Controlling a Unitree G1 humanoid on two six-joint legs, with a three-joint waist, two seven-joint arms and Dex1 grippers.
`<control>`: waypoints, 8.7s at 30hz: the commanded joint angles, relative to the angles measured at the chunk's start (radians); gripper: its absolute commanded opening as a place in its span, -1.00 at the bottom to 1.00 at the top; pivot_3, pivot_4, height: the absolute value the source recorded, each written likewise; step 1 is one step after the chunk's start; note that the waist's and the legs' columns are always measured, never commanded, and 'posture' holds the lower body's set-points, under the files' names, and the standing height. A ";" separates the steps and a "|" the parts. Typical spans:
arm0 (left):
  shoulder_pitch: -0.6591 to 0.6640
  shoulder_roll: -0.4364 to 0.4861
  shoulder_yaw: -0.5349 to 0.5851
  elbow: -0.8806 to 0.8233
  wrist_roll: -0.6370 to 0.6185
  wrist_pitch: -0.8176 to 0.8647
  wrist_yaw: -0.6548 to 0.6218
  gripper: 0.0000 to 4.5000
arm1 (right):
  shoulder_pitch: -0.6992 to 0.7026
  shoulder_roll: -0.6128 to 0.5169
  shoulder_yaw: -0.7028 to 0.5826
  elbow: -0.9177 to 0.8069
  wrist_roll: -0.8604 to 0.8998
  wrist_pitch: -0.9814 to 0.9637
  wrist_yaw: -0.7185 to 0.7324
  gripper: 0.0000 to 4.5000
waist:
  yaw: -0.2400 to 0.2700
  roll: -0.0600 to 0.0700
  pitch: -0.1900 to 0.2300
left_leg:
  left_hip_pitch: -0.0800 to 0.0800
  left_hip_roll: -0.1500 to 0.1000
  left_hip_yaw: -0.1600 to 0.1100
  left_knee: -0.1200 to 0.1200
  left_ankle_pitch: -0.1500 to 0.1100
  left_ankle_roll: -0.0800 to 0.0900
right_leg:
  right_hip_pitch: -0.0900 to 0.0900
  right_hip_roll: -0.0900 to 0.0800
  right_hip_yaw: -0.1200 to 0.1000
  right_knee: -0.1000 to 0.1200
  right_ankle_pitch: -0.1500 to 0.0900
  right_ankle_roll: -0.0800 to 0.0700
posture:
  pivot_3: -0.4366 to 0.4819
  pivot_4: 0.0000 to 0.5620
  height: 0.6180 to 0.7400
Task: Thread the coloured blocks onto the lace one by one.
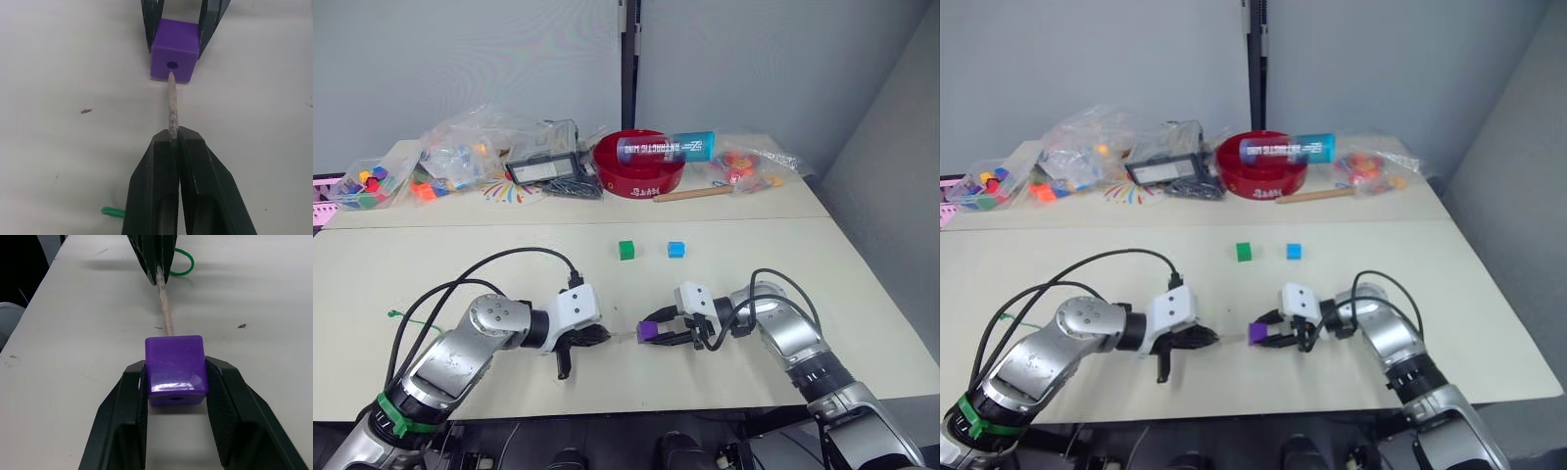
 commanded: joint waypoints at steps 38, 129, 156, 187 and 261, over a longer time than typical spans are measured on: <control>-0.048 -0.137 0.013 0.208 -0.016 -0.246 -0.127 0.00 | 0.062 0.050 0.010 -0.159 -0.080 0.202 -0.105 -0.49 | -0.010 0.000 -0.001 | 0.013 0.001 0.000 0.000 0.000 0.000 | 0.015 0.001 0.000 -0.004 -0.001 0.002 | -0.05 -0.47 1.00; -0.100 -0.336 -0.073 0.521 0.101 -0.544 -0.170 -0.46 | 0.216 -0.136 -0.104 -0.335 -0.008 0.257 -0.194 0.64 | 0.025 0.001 0.001 | 0.004 -0.001 0.000 -0.002 -0.001 0.001 | 0.012 -0.001 -0.001 -0.015 0.000 0.003 | -0.05 -0.47 1.00; 0.082 0.177 0.200 0.760 0.082 -0.766 -0.370 -0.46 | 0.181 -0.129 -0.055 -0.325 -0.023 0.225 -0.161 -1.00 | 0.014 0.002 0.002 | 0.010 0.001 0.001 -0.003 -0.001 0.001 | 0.014 0.000 -0.001 -0.015 0.000 0.003 | -0.05 -0.47 1.00; 0.045 0.144 0.264 0.309 -0.180 -0.411 -0.326 0.70 | 0.094 -0.069 -0.003 -0.384 -0.036 0.326 -0.161 -1.00 | 0.011 0.005 0.004 | -0.007 0.000 0.001 0.000 -0.001 0.001 | -0.005 -0.001 -0.001 -0.006 0.001 0.001 | -0.05 -0.47 1.00; 0.060 -0.114 0.104 0.297 0.015 -0.449 -0.153 -1.00 | -0.152 0.571 -0.414 0.368 -0.220 0.100 -1.534 0.99 | -0.004 0.005 0.003 | -0.004 0.000 0.000 -0.001 0.001 -0.001 | -0.005 -0.001 0.001 0.000 0.002 0.000 | -0.05 -0.47 1.00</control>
